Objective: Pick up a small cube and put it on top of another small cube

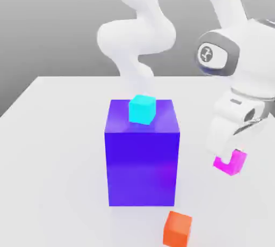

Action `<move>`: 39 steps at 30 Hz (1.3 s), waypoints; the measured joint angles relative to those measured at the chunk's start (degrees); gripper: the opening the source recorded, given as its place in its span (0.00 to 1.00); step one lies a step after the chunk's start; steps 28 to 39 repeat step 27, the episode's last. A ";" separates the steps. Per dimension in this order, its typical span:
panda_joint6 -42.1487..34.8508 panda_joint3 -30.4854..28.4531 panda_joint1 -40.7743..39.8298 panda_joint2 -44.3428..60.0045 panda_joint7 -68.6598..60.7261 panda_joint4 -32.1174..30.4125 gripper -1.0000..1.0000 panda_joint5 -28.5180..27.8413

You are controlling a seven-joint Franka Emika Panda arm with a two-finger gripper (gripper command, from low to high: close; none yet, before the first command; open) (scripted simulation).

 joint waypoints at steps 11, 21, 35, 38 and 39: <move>4.34 7.64 8.16 -7.67 28.90 -10.92 0.00 16.81; 10.54 14.38 3.47 -2.49 48.25 -13.51 0.00 4.68; 15.68 13.76 1.24 3.73 54.49 -13.06 0.00 -4.12; 15.68 13.76 1.24 3.73 54.49 -13.06 0.00 -4.12; 15.68 13.76 1.24 3.73 54.49 -13.06 0.00 -4.12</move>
